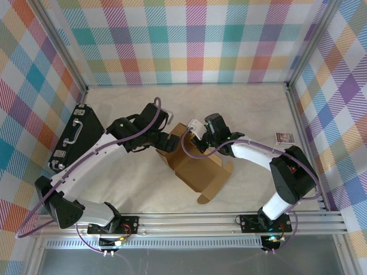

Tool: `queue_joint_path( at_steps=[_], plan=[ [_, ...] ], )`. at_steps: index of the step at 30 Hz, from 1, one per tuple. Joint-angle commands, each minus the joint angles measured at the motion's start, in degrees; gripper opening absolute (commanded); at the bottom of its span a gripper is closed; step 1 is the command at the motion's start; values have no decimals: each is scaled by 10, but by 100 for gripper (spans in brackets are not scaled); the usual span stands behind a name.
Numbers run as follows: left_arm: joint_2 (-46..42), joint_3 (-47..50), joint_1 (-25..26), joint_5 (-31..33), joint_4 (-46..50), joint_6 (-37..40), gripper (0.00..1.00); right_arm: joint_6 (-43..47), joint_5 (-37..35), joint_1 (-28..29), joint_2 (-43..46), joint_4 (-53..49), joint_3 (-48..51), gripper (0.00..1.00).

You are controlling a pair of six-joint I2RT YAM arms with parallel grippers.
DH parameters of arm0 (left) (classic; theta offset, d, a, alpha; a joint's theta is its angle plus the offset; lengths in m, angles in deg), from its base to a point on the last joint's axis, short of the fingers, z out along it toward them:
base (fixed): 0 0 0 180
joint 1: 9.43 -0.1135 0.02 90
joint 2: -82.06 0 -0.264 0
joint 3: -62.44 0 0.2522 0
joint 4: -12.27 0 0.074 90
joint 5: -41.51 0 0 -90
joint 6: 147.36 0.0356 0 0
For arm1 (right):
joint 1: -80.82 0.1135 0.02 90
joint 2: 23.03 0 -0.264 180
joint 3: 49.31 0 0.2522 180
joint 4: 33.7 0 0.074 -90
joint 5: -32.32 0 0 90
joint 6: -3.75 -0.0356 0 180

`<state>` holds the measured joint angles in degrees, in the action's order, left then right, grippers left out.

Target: Fold the paper box

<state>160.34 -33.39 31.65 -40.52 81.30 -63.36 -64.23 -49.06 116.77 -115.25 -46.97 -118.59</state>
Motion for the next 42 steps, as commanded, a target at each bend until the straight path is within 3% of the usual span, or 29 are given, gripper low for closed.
queue_joint_path(
  at_steps=[1,7,22,36,42],
  plan=[
    [7,-9,-15,-25,38,14,95,43,45,-5,-5,-15,-17,7],
    [1,45,-36,-103,-24,-17,96,34,68,-9,-2,18,4,7],
    [25,109,-57,-169,-104,-55,93,43,112,-18,-32,49,8,8],
    [38,140,-63,-165,-126,-70,71,57,178,-21,-97,69,-37,11],
    [55,135,-65,-156,-122,-70,63,62,192,-21,-103,54,-49,18]
  ],
)
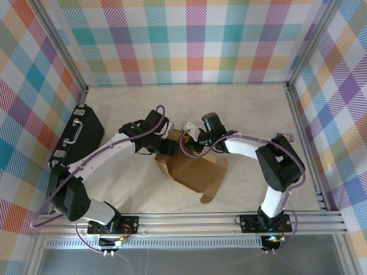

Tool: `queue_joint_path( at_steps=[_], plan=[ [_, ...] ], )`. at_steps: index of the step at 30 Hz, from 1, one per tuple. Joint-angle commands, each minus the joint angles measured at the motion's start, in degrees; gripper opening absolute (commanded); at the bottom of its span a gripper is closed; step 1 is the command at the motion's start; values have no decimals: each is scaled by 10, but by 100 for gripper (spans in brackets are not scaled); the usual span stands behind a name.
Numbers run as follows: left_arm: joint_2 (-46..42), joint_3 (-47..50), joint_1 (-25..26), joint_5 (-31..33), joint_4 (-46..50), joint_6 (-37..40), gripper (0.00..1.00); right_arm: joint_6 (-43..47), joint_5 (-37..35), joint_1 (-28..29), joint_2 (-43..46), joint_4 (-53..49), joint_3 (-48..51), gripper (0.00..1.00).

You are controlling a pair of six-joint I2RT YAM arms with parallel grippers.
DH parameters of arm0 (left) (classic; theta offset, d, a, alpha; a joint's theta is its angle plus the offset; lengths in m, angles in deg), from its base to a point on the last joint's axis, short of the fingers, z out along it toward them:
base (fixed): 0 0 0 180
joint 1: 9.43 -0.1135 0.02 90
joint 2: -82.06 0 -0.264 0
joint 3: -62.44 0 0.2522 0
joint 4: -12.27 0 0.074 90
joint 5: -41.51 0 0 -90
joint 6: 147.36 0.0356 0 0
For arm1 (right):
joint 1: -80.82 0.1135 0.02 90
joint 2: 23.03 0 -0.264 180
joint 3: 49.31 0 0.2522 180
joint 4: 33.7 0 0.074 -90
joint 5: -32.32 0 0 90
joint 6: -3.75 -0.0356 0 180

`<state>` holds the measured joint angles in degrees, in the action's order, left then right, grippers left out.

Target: Fold the paper box

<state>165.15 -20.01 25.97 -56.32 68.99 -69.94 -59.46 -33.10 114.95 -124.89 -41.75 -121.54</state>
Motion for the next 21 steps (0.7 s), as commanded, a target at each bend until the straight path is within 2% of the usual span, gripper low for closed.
queue_joint_path(
  at_steps=[1,5,10,15,21],
  plan=[
    [8,-1,-8,5,3,-4,62,16,33,-4,-6,-2,-21,23],
    [9,-1,-8,21,8,-6,55,7,27,-6,-3,-4,-22,42],
    [9,-4,-8,32,18,-7,52,-6,33,-15,15,-10,-10,55],
    [4,-11,-8,64,37,-5,52,-40,5,-30,65,-27,15,59],
    [6,-20,-8,92,56,-3,52,-205,-122,-43,162,-82,55,59]
  ],
)
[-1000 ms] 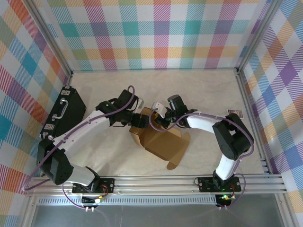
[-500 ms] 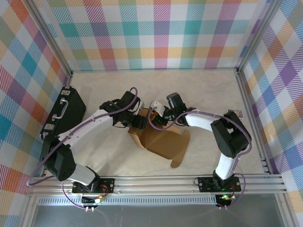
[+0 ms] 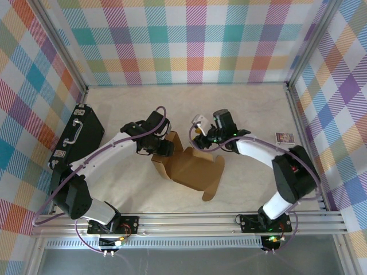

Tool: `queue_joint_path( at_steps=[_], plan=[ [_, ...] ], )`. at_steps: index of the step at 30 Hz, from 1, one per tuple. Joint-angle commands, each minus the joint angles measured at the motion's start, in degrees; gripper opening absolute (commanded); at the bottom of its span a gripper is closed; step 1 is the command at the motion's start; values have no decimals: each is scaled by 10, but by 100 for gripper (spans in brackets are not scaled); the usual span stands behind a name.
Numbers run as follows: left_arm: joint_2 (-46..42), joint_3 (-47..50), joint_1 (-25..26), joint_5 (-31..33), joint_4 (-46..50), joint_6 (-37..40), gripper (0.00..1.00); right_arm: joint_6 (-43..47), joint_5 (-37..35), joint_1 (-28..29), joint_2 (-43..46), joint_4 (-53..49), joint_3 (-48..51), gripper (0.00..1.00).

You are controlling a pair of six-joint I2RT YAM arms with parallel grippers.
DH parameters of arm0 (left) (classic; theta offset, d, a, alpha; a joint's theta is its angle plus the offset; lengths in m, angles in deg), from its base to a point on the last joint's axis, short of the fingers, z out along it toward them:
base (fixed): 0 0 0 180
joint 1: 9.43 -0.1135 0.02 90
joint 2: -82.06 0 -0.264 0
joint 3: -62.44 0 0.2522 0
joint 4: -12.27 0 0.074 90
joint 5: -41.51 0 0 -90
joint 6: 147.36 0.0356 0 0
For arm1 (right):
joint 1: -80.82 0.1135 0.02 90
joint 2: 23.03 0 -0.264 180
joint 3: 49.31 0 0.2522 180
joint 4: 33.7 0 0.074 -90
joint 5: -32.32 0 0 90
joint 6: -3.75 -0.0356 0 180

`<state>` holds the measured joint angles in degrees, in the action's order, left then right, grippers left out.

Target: Fold the paper box

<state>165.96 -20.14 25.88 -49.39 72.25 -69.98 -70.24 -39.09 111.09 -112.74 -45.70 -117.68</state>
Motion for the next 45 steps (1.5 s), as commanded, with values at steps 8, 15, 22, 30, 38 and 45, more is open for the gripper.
queue_joint_path(
  at_steps=[8,15,22,30,38,45],
  plan=[
    [9,-17,-5,31,25,-1,52,-329,-80,-22,161,-125,135,56],
    [13,-18,-4,32,22,-3,52,-435,-79,-25,232,-178,210,52],
    [17,-19,-2,32,22,-3,52,-458,-24,-81,191,-130,237,53],
    [31,-28,-1,35,27,1,52,-371,103,-160,43,-36,161,48],
    [41,-34,-1,33,27,4,52,-366,165,-179,-62,50,132,49],
    [39,-31,-1,36,25,5,52,-390,225,-177,-57,64,160,46]
  ],
)
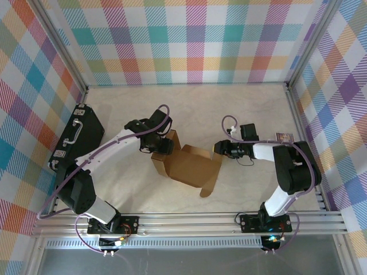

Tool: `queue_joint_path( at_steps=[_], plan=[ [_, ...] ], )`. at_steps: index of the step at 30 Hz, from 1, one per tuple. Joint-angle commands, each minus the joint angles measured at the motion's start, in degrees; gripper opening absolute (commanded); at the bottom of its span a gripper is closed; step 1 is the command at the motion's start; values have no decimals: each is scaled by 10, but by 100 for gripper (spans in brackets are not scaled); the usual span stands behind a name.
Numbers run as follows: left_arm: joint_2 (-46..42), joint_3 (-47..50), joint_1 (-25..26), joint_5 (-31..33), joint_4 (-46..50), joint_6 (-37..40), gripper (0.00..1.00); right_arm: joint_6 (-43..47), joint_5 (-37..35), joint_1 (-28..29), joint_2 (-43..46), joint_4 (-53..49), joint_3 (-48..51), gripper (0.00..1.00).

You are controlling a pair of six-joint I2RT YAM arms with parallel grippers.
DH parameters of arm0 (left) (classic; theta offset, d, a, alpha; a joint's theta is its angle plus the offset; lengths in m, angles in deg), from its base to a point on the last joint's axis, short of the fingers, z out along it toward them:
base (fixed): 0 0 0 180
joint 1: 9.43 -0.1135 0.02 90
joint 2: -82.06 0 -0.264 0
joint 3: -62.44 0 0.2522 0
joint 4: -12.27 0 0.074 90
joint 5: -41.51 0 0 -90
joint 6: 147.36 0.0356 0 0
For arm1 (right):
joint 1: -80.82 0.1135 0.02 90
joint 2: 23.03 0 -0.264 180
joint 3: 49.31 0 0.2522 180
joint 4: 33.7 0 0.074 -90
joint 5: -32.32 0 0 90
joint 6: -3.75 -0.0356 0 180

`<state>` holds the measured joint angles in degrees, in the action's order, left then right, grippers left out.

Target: Fold the paper box

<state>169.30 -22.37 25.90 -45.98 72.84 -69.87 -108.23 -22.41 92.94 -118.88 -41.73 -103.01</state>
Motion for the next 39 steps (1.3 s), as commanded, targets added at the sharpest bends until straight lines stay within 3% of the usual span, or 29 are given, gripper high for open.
queue_joint_path(
  at_steps=[1,16,21,31,36,39],
  plan=[
    [5,-8,-1,2,19,4,52,-22,69,5,10,34,23,46],
    [6,0,-1,2,14,3,52,-30,103,31,98,-39,55,44],
    [5,0,-1,1,13,3,52,3,17,36,81,-73,51,47],
    [6,2,-1,2,11,5,52,35,-57,37,80,-77,50,52],
    [9,-1,-1,1,12,5,52,51,-74,59,76,-82,47,48],
    [7,0,-1,2,13,5,52,61,-86,68,73,-93,36,37]
  ],
)
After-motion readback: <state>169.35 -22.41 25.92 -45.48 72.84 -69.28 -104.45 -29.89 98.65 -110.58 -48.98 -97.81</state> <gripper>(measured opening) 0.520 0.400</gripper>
